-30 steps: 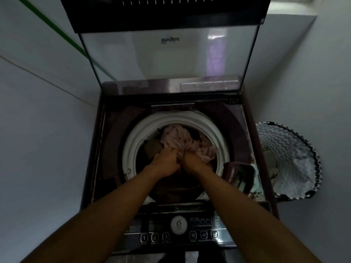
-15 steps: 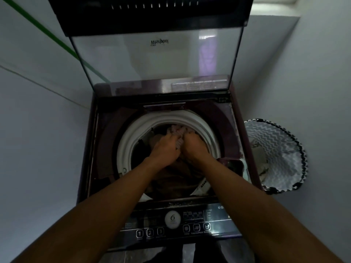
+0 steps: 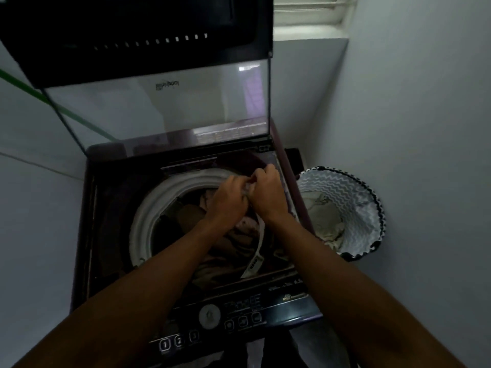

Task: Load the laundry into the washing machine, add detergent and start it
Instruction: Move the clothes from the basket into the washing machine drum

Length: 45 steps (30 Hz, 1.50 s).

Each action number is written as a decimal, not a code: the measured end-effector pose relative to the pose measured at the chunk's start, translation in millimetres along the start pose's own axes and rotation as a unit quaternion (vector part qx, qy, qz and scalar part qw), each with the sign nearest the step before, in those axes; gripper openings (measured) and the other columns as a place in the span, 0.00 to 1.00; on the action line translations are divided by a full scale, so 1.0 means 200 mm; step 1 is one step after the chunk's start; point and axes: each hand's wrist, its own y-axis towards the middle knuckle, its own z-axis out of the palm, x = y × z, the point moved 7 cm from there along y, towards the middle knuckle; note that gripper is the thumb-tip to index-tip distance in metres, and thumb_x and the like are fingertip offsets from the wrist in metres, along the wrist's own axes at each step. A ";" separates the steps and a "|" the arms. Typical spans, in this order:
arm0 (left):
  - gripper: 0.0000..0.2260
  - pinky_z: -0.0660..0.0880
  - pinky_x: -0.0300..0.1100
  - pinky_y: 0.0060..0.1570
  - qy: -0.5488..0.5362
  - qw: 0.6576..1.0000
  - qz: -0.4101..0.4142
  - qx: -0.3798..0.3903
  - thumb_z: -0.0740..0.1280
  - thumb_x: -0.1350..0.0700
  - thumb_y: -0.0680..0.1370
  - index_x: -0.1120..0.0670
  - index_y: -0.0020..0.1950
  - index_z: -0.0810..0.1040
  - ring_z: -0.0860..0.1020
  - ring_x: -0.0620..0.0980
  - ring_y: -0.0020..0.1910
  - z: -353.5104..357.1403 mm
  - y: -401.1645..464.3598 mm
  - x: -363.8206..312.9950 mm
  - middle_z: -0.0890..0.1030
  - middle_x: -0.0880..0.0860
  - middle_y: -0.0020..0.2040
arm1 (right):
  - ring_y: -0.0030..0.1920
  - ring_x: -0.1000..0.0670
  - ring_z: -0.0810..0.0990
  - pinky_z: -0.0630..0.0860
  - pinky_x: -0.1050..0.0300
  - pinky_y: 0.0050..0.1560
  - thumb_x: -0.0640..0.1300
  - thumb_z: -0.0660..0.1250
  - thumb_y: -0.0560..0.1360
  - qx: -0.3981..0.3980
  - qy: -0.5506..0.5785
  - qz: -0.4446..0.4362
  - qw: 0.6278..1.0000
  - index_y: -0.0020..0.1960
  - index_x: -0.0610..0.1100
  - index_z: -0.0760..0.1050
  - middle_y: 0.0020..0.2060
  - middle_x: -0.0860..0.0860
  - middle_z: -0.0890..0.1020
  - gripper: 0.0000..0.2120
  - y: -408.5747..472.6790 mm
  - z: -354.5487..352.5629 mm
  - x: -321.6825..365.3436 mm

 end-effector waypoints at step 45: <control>0.27 0.69 0.52 0.66 0.243 0.893 -0.075 0.372 0.66 0.52 0.77 0.56 0.75 0.64 0.65 0.60 0.71 1.95 0.96 -0.06 0.65 0.60 0.72 | 0.57 0.41 0.78 0.76 0.49 0.55 0.39 0.67 0.75 0.222 0.312 0.488 0.784 0.65 0.40 0.75 0.60 0.44 0.78 0.19 0.18 0.68 -2.21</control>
